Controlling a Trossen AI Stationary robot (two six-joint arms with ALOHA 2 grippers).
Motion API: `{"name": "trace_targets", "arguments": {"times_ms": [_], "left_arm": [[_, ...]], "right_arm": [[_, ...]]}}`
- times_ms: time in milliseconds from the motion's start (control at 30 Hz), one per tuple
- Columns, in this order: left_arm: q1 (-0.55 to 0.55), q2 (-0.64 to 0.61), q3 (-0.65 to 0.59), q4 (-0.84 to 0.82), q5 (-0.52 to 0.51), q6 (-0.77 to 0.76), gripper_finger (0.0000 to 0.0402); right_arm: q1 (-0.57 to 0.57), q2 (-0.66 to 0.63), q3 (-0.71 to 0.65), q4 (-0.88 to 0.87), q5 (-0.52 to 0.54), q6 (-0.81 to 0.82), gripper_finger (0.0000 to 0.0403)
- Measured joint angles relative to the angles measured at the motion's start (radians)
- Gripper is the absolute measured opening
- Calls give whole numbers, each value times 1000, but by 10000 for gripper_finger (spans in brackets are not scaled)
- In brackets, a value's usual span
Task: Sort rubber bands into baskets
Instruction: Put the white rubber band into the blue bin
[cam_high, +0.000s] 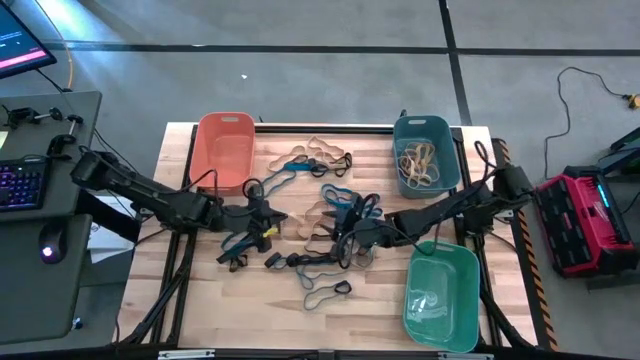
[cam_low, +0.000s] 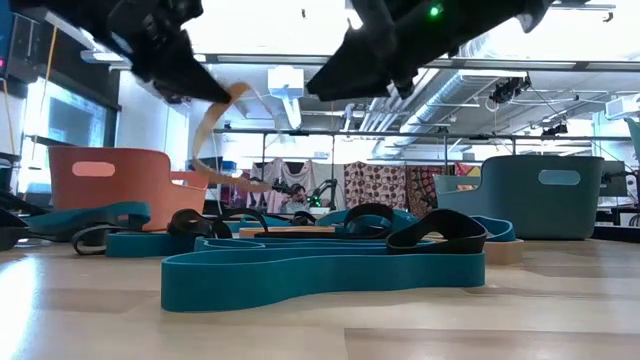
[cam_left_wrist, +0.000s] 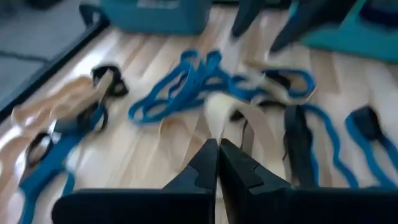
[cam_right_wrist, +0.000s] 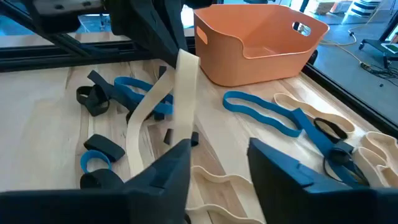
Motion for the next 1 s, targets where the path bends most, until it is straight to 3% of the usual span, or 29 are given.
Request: {"name": "trace_targets", "arguments": {"times_ms": [200,400,567,733,867,1000], "left_arm": [[0,58,0,142,1,75,1],[0,112,0,246,3,103,1],[0,137,0,327,5,133,1],[0,137,0,363,7,144,0],[-4,137,0,371,10,148,0],[-4,137,0,374,18,148,1]], "right_arm": [[-3,51,0,142,0,-2,184],[-3,68,0,244,-27,-26,185],[-12,68,0,263,-123,-26,185],[-16,68,0,265,-130,-19,181],[-16,68,0,265,-129,-23,137],[-16,68,0,264,-143,-26,51]]}}
